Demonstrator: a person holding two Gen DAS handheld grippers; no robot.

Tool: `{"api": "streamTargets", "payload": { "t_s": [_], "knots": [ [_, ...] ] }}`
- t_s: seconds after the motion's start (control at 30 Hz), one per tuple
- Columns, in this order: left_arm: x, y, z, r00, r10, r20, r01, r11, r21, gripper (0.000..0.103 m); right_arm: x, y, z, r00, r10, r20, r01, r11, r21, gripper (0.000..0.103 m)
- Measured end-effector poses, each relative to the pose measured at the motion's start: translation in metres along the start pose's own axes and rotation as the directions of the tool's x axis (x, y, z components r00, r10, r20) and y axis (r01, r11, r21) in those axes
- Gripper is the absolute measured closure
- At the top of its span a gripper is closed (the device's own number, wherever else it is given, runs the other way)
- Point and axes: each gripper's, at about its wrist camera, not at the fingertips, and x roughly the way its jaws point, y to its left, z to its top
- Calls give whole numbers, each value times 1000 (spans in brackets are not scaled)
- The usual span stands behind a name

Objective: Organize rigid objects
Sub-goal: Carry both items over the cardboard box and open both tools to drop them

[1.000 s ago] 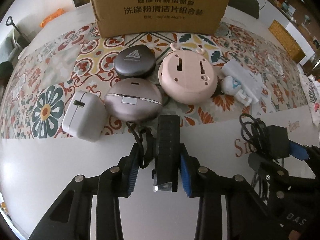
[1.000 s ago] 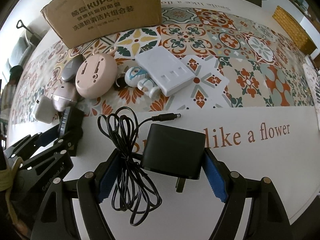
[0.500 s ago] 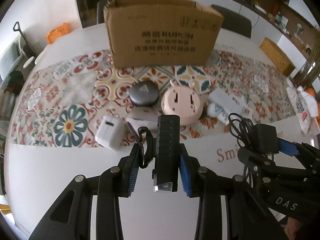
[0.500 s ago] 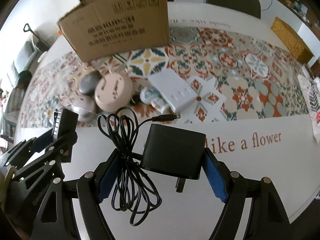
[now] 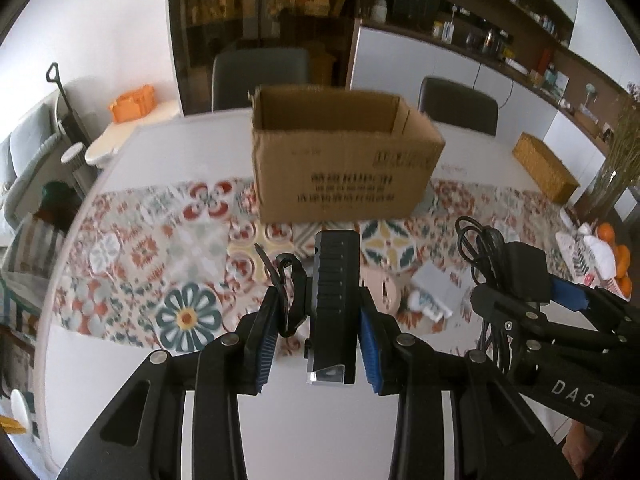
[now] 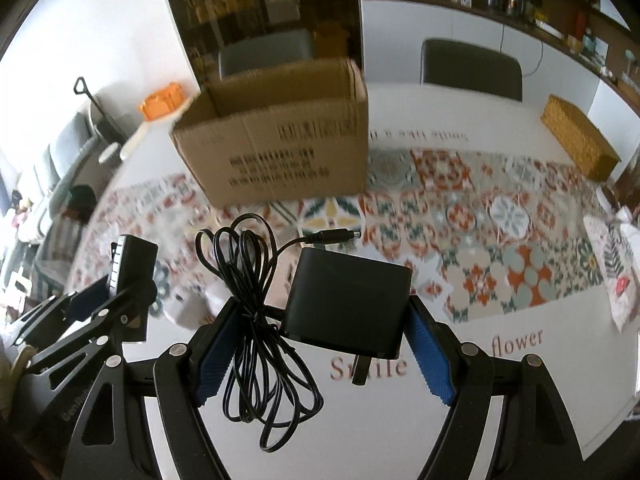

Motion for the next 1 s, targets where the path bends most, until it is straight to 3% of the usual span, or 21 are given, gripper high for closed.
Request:
{"api": "streamTargets", "payload": {
  "t_s": [0.47, 0.77, 1.0],
  "knots": [
    [-16, 6, 57, 995, -4, 97, 2, 1000, 24, 66, -34, 16, 53, 989, 15, 147, -13, 1000, -18, 24],
    [-9, 4, 117, 986, 12, 168, -23, 998, 59, 66, -20, 15, 106, 984, 36, 174, -35, 999, -8, 24],
    [8, 5, 165, 988, -4, 156, -7, 997, 72, 66, -6, 10, 157, 985, 42, 167, -43, 999, 0, 24]
  ]
}}
